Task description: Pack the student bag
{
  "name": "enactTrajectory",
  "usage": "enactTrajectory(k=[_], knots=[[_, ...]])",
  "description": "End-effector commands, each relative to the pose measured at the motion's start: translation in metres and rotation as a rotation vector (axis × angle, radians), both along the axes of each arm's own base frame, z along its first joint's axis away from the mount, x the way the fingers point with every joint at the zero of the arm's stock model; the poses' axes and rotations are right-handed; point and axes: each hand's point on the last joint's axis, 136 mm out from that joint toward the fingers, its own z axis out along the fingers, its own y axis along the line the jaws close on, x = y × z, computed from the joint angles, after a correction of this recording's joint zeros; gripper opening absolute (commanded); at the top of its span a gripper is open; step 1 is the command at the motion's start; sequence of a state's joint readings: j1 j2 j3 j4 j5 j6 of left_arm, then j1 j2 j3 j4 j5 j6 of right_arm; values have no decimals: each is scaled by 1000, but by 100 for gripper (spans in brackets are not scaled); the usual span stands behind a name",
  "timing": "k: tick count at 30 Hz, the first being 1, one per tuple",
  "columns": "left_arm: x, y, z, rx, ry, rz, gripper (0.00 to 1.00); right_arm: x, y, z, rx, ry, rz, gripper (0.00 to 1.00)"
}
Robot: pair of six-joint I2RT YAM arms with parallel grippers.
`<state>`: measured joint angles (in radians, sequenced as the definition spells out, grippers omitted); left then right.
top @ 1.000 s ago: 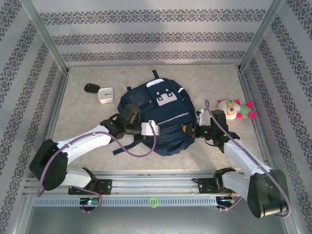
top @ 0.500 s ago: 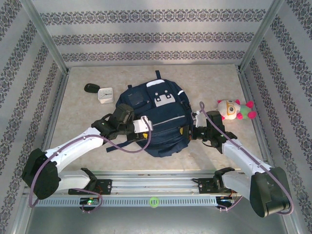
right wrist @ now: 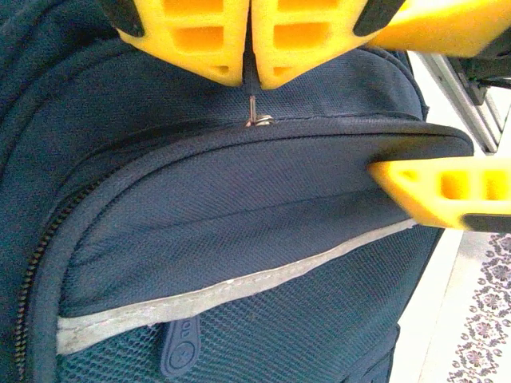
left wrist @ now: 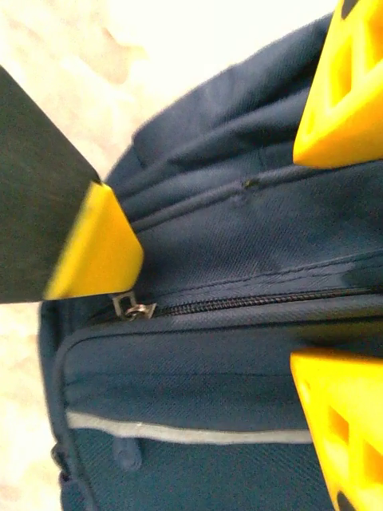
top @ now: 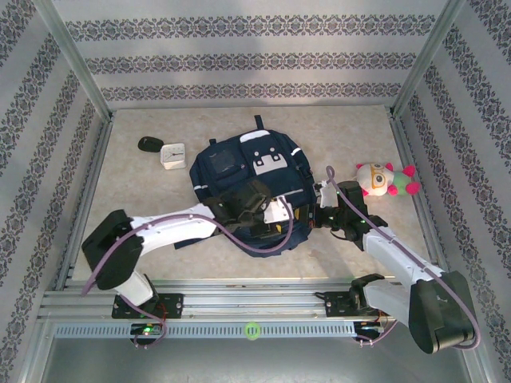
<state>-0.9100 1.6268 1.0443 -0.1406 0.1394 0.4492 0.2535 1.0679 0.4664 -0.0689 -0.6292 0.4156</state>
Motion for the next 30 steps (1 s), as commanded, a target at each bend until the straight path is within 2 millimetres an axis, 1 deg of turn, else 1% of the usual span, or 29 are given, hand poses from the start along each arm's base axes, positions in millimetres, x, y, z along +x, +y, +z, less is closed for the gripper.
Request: enactTrajectory(k=[1,3,5,7,9,12,14,16,18,19,20,21,22,23,24,26,28,30], knots=[[24,-6,20,-31,-97,83,45,7,3,11,8,-53,5,0],[19,1,19,-2,-119,45,36,10,-1,11,0,-53,-11,0],[8,12,17,18,-130,-8,21,13,-8,8,4,-43,-30,0],[-4,28,14,35,-101,-59,14,18,-15,6,9,-33,-44,0],[-16,47,11,50,-41,-99,11,22,-20,5,14,-21,-43,0],[-32,77,9,55,10,-138,11,29,-23,5,18,-20,-43,0],[-34,96,9,52,15,-131,11,32,-19,8,36,-21,-29,0],[-32,112,7,67,16,-106,10,31,-14,11,58,-22,-13,0],[-29,118,8,78,7,-84,10,26,-7,15,53,-37,8,0],[-28,118,11,69,2,-80,12,24,-5,17,49,-44,13,0],[-27,113,16,42,2,-76,20,23,-3,19,46,-53,14,0],[-24,108,23,7,-3,-69,34,21,-2,20,46,-56,15,0],[-21,101,31,-31,-12,-53,43,20,-2,21,47,-60,14,0],[-16,93,39,-69,-23,-34,53,20,-1,22,48,-61,11,0],[-11,84,49,-106,-38,-17,60,19,-2,22,47,-60,9,0],[-6,67,62,-140,-63,-2,65,19,-1,21,47,-57,8,0],[0,50,70,-155,-90,13,66,18,0,20,46,-54,11,0],[-3,27,73,-180,-74,-18,66,19,0,20,46,-53,12,0]])
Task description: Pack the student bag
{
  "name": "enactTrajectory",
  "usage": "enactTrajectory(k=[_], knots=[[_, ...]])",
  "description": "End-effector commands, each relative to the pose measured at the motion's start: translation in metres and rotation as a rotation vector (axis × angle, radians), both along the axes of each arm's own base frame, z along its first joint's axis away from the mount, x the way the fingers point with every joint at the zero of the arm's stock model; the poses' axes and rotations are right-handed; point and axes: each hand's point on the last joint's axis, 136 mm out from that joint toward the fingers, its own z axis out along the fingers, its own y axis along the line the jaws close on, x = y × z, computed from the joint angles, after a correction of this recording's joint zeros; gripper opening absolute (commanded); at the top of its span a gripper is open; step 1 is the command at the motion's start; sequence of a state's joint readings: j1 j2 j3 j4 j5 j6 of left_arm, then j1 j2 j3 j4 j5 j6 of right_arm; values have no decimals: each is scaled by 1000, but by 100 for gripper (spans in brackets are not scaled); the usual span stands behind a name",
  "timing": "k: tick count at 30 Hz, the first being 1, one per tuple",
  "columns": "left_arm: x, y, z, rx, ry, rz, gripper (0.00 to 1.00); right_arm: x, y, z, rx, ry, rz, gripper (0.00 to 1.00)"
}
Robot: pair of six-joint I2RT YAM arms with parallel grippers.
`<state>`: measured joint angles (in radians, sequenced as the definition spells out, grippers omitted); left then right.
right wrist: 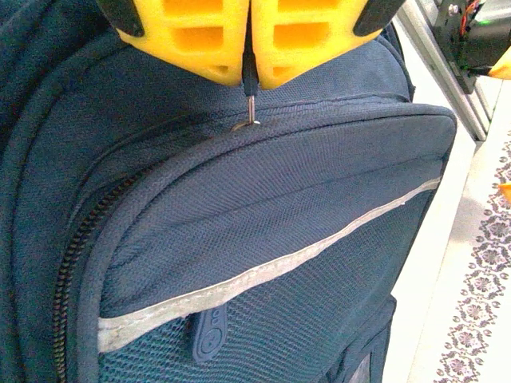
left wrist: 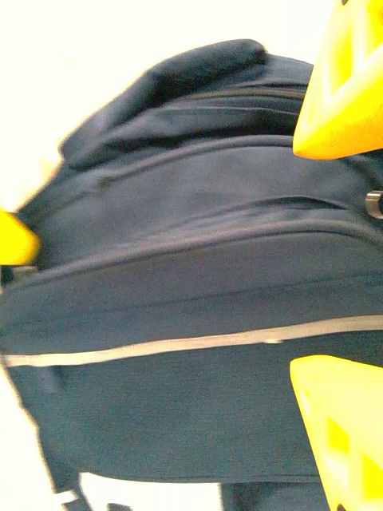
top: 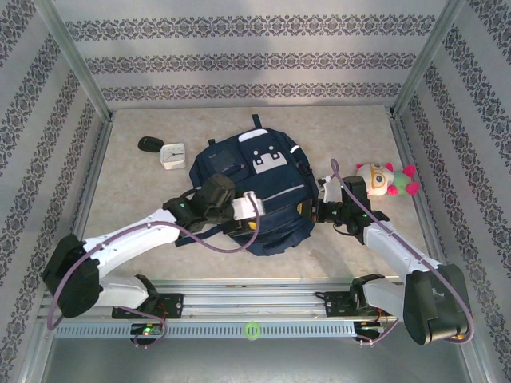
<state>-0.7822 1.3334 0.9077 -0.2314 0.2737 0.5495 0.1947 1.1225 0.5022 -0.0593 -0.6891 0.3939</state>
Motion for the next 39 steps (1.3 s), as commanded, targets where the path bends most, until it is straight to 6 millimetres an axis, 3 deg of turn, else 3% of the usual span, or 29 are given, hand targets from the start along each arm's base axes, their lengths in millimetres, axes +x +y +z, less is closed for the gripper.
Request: enactTrajectory(k=[1,6,10,14,18,20,27,33,38,39], knots=[[12,-42,28,-111,-36,21,66,7,6,15,16,-56,16,0],[31,-72,9,-80,-32,69,68,7,7,14,14,-57,19,0],[44,-80,-10,-22,-32,96,67,6,8,16,20,-60,24,0],[55,-73,-20,32,-78,132,43,5,6,18,19,-64,17,0],[41,-56,-25,69,-77,59,5,8,3,19,29,-60,8,0],[29,-44,-29,81,-32,-1,0,10,2,22,33,-63,5,0],[-3,2,-32,95,80,-98,0,16,-8,26,34,-62,-15,0],[-12,37,-24,96,105,-100,0,15,-10,26,30,-57,-17,0],[-25,44,-14,85,138,-119,1,7,1,32,45,-80,23,0],[-25,41,-7,59,142,-115,8,6,2,32,41,-85,21,0]])
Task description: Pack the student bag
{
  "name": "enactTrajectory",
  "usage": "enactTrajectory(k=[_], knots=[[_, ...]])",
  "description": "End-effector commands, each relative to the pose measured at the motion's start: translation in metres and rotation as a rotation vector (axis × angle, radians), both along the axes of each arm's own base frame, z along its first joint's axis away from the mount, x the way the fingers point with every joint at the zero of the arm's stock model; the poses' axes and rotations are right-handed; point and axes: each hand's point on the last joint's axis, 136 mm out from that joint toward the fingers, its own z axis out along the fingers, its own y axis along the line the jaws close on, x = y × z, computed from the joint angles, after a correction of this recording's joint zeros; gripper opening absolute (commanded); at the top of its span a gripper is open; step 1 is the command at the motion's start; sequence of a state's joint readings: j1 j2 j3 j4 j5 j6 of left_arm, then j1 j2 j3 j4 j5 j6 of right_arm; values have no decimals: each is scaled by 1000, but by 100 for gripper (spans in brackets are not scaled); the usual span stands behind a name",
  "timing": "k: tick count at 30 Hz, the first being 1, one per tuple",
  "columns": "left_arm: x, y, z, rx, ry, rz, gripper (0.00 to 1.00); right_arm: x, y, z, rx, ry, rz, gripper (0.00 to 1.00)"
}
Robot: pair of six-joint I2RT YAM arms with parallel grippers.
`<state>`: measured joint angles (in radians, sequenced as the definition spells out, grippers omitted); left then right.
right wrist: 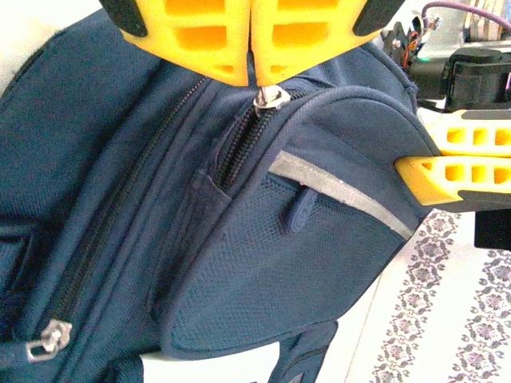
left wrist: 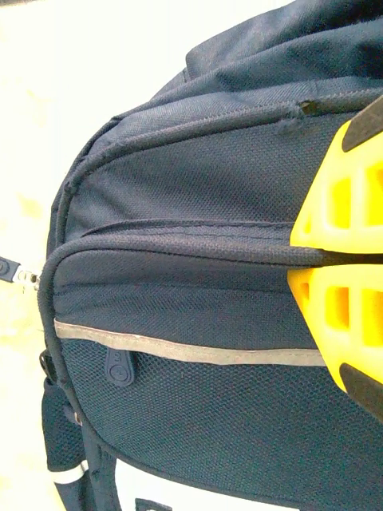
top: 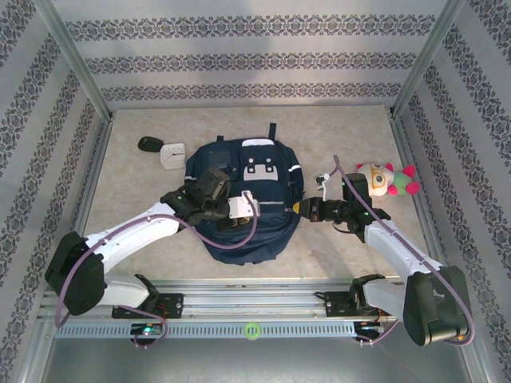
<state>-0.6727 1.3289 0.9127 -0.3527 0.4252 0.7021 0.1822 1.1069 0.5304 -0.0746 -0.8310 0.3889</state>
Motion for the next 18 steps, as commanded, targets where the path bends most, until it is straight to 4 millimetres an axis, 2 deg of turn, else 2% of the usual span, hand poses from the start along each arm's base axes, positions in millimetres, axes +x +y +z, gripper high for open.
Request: enactTrajectory(k=[1,4,6,9,11,13,18], knots=[[-19,11,11,-9,83,3,17,14,-10,7,-54,-66,-75,0],[-10,-5,33,-102,49,59,51,12,-8,3,-57,-54,-71,0],[-9,-19,48,-150,58,60,59,11,-7,2,-61,-50,-71,0],[-1,-44,62,-193,42,91,65,10,-5,2,-61,-50,-69,0],[-1,-61,61,-189,16,77,69,10,-5,1,-62,-48,-68,0],[2,-76,50,-151,-16,69,71,9,-4,-1,-64,-42,-64,0],[21,-91,17,-45,-41,124,73,7,-3,0,-61,-43,-61,0]])
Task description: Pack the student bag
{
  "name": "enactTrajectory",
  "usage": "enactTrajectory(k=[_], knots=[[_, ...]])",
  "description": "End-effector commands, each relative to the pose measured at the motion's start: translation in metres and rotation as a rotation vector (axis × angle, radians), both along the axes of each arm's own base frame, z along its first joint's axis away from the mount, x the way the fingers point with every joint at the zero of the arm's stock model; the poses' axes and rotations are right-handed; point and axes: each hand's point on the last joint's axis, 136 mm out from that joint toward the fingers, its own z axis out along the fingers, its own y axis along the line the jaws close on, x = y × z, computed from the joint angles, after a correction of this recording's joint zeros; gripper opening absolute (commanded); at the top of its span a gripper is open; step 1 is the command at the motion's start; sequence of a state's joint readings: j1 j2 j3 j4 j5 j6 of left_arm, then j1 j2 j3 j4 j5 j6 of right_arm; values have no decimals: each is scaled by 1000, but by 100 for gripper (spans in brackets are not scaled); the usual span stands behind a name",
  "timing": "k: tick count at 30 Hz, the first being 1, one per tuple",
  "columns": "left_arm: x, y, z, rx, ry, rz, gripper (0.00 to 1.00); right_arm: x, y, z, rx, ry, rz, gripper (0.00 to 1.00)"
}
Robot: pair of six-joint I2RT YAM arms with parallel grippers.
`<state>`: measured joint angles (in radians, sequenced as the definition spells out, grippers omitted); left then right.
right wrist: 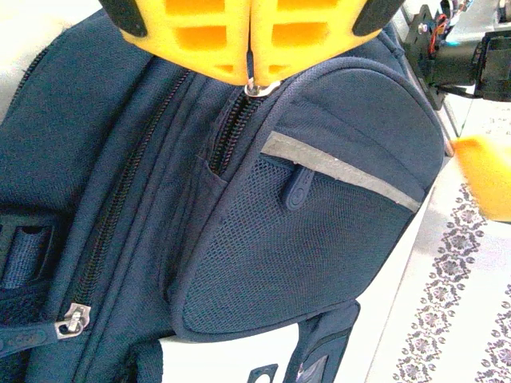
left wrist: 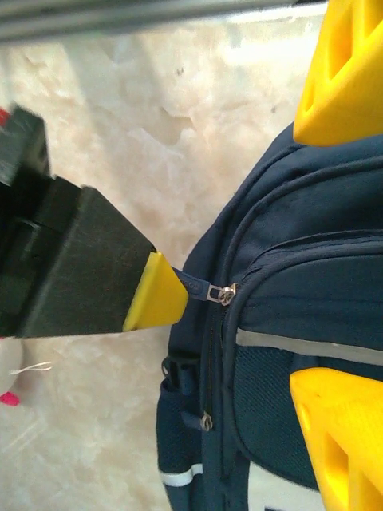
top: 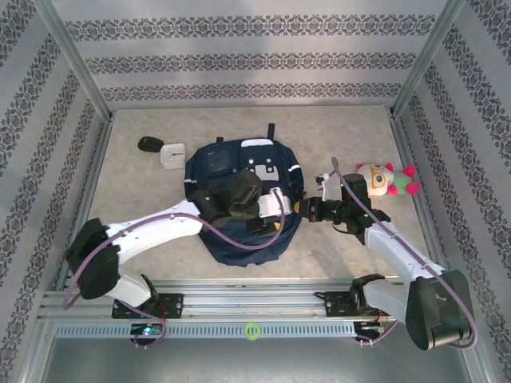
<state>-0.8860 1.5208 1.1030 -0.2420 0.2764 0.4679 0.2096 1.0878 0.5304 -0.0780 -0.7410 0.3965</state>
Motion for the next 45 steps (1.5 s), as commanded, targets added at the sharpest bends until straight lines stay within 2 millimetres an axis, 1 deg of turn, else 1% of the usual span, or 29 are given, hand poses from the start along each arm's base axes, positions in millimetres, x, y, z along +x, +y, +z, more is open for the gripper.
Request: enactTrajectory(k=[1,3,4,5,7,8,10,11,12,13,18,20,22,24,27,31,33,39,45], knots=[[20,-5,-11,43,-42,75,73,3,0,3,-8,-25,-15,0],[26,-2,-23,78,-47,97,71,2,1,4,-7,-28,-12,0],[28,0,-27,97,-50,110,66,2,1,3,-9,-26,-12,0],[31,3,-29,112,-60,127,60,2,0,2,-10,-24,-15,0],[36,8,-29,121,-75,166,43,3,1,1,-8,-27,-11,0],[34,8,-27,117,-77,157,37,2,2,1,-5,-27,-6,0],[27,9,-24,94,-81,130,18,1,4,-1,5,-28,6,0],[25,10,-22,83,-83,121,11,0,5,-2,13,-29,16,0],[21,10,-21,72,-76,105,6,-3,7,-1,21,-37,36,0],[15,11,-20,60,-66,76,3,-6,9,0,29,-46,56,0],[2,16,-20,24,-6,13,0,-21,22,11,63,-101,168,0],[1,17,-16,-2,7,12,0,-25,24,13,78,-101,195,0],[1,19,-11,-27,13,11,0,-28,27,13,88,-103,219,4],[2,20,-9,-41,16,19,0,-28,28,12,94,-103,235,9],[1,20,-5,-59,24,10,0,-29,34,15,115,-105,264,12],[1,20,-2,-61,27,4,0,-34,42,19,119,-118,309,13],[1,20,-1,-64,29,4,0,-34,43,18,114,-121,312,14],[1,20,4,-71,25,0,0,-31,43,15,95,-121,303,17],[0,18,8,-84,27,-10,0,-30,50,12,83,-106,325,20]])
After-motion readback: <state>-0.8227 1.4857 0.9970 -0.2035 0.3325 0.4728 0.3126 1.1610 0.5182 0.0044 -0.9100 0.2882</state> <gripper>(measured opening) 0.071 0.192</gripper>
